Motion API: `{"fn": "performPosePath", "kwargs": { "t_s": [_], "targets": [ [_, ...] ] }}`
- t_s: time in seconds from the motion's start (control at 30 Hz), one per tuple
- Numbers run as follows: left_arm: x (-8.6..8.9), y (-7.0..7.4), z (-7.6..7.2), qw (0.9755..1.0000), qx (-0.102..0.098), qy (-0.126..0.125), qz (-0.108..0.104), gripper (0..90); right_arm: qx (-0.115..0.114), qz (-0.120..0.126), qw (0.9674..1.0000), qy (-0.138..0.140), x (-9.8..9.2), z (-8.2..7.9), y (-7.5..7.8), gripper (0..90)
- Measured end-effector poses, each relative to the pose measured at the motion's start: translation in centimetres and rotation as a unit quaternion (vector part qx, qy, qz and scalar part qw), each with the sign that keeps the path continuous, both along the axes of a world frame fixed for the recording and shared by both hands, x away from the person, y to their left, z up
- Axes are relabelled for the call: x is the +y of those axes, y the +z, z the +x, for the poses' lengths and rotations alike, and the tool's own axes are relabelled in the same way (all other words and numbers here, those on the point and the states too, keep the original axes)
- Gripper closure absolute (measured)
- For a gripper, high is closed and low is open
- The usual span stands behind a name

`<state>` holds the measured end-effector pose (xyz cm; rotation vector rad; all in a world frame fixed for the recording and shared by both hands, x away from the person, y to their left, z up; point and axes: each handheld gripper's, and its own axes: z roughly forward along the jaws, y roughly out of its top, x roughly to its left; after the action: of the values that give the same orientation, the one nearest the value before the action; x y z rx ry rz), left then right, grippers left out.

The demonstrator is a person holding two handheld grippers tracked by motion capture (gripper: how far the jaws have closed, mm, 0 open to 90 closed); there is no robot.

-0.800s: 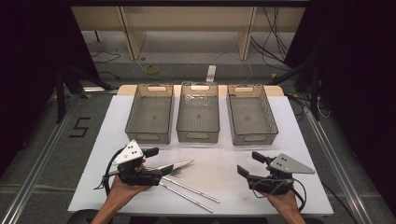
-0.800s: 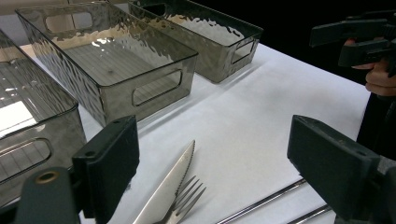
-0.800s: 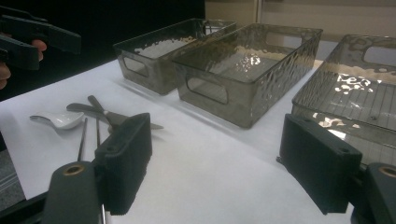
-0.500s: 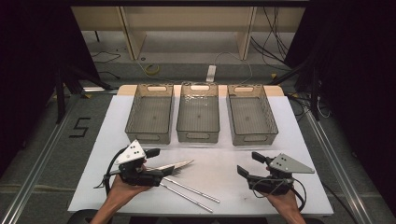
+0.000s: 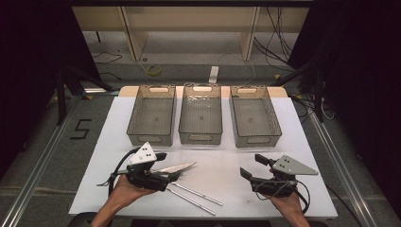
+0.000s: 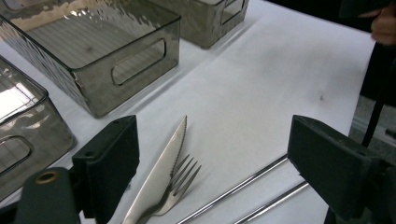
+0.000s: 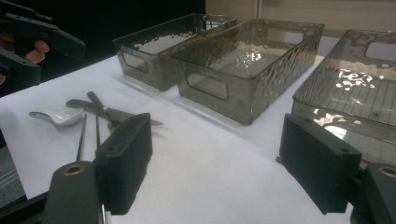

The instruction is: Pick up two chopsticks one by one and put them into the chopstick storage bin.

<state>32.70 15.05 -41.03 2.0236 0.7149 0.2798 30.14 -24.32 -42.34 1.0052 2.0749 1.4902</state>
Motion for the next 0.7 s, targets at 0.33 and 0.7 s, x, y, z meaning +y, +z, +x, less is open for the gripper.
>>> {"fn": "performPosePath", "kwargs": {
  "t_s": [0.33, 0.7],
  "targets": [
    [-2.0, -0.2, 0.3, 0.9946, 0.016, -0.04, 0.094, 17.2, 0.004, -0.001, 1.0, 0.0, -0.1, 0.1, 0.0, 26.6],
    [-4.0, -1.0, 0.7, 0.9753, 0.047, -0.113, 0.184, 26.7, 0.011, -0.007, 0.9999, 0.002, 0.0, 0.2, -0.1, 26.7]
  ]
}}
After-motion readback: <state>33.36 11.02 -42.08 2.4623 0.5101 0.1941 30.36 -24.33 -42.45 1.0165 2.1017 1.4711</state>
